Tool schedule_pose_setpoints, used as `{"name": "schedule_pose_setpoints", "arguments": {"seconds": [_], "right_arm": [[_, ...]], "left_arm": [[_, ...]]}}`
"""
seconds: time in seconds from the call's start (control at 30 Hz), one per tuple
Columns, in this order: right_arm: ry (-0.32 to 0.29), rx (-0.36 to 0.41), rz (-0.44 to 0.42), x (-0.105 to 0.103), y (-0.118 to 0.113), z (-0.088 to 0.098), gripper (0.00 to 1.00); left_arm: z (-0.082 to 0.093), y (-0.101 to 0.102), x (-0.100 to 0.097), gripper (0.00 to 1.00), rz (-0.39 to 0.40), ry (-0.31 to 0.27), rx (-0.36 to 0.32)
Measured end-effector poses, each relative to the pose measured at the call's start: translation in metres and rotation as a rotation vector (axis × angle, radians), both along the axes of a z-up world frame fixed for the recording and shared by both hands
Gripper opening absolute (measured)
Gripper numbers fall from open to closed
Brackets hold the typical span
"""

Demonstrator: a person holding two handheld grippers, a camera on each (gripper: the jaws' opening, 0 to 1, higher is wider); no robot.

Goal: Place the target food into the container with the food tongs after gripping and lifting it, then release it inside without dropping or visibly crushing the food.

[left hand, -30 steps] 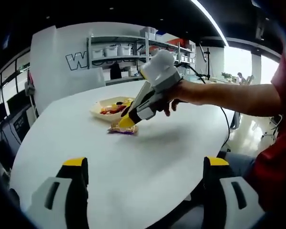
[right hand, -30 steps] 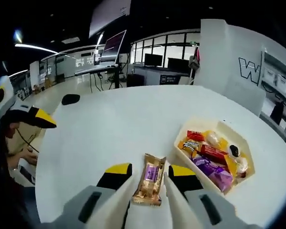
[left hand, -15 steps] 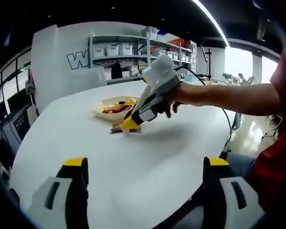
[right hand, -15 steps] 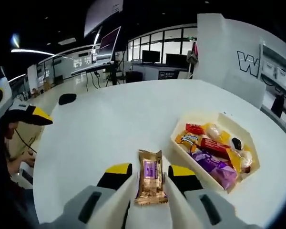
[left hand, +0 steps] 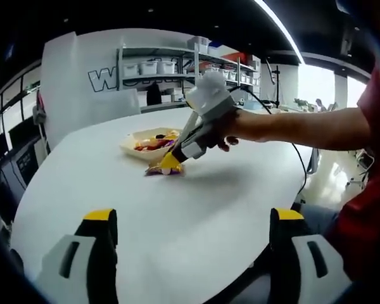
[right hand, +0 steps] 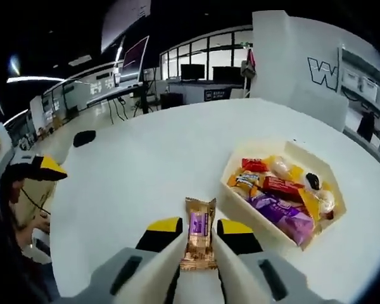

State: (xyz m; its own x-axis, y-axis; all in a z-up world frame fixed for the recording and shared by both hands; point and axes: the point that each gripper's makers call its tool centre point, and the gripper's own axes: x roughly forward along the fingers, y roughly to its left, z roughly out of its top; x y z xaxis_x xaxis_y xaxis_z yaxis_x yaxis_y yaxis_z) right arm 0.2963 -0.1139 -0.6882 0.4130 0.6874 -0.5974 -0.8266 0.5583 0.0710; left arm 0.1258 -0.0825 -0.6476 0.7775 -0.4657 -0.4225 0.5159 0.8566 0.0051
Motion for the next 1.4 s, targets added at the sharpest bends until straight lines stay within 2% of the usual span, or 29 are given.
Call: {"name": "schedule_pose_setpoints", "arguments": {"seconds": [0.07, 0.13, 0.17, 0.27, 0.37, 0.43, 0.83, 0.93, 1.03, 1.4], "right_arm": [[-0.009, 0.031, -0.004, 0.002, -0.002, 0.005, 0.16], [-0.020, 0.026, -0.001, 0.001, -0.004, 0.010, 0.16], [-0.045, 0.039, -0.001, 0.002, -0.003, 0.018, 0.16], [-0.057, 0.107, -0.014, 0.006, -0.001, 0.042, 0.17], [-0.094, 0.136, -0.031, 0.013, -0.004, 0.066, 0.17], [-0.119, 0.135, -0.028, 0.018, -0.006, 0.073, 0.17], [-0.167, 0.152, -0.064, 0.041, -0.019, 0.095, 0.18], [-0.211, 0.155, -0.086, 0.051, -0.023, 0.104, 0.18], [-0.218, 0.169, -0.094, 0.058, -0.026, 0.110, 0.18], [-0.257, 0.174, -0.123, 0.077, -0.035, 0.117, 0.19]], "left_arm": [[0.001, 0.000, 0.001, 0.98, 0.003, -0.003, 0.002], [0.000, -0.001, 0.000, 0.98, -0.002, 0.002, 0.006], [0.000, -0.001, 0.000, 0.98, -0.004, 0.002, 0.010], [-0.001, -0.003, 0.000, 0.98, -0.010, 0.003, 0.013], [0.000, -0.005, 0.001, 0.98, -0.012, 0.002, 0.014], [0.001, -0.007, 0.000, 0.98, -0.016, 0.000, 0.015], [0.002, -0.006, 0.000, 0.98, -0.017, 0.001, 0.020], [0.001, -0.007, 0.001, 0.98, -0.020, 0.007, 0.016], [-0.001, -0.006, 0.003, 0.98, -0.019, 0.012, 0.019], [-0.001, -0.007, 0.009, 0.98, -0.020, 0.016, 0.026]]}}
